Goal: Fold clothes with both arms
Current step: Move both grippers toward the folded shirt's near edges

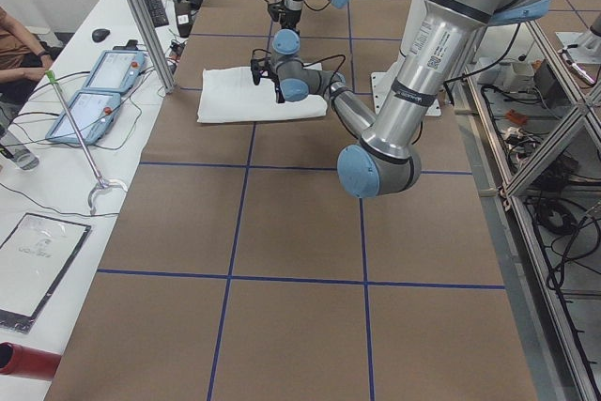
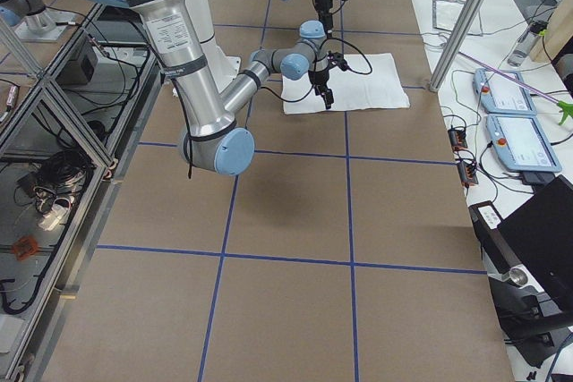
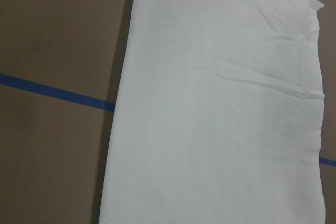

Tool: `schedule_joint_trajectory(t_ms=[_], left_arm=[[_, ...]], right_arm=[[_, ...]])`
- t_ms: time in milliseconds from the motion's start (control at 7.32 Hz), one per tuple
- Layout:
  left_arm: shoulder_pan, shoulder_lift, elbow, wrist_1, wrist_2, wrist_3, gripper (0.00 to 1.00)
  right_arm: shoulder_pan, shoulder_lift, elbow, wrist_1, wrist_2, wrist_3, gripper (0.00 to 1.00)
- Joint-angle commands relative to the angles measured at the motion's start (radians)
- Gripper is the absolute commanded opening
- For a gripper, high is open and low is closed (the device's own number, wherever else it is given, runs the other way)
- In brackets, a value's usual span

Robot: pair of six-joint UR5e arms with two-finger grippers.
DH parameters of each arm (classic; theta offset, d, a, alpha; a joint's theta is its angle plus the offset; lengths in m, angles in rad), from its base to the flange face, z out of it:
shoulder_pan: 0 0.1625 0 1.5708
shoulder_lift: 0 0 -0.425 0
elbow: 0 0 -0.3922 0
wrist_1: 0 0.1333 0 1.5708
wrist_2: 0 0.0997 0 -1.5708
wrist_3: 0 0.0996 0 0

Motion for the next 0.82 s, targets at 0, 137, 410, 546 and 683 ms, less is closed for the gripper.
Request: schedule_joint_trajectory(t_ms=[0,137,410,546,683], left_arm=[[0.063,0.01,-0.02,0.001,0.067,-0.041,1.0],[0.105,0.016,-0.027,0.005,0.097,-0.102,1.0],[0.199,0.039,-0.061,0.09,0.165,-0.205,1.0],[0.23,0.039,-0.08,0.176,0.208,-0.207,1.0],[0.23,0.041,-0.081,0.223,0.21,-0.207,1.0]], right_arm=[[0.001,0.005,0.043,0.006,0.077,0.072,1.0],[0.001,0.005,0.069,0.003,0.125,0.112,1.0],[0.0,0.004,0.083,0.006,0.148,0.245,1.0],[0.0,0.004,0.086,0.006,0.15,0.26,1.0],[0.0,0.004,0.088,0.006,0.15,0.26,1.0]])
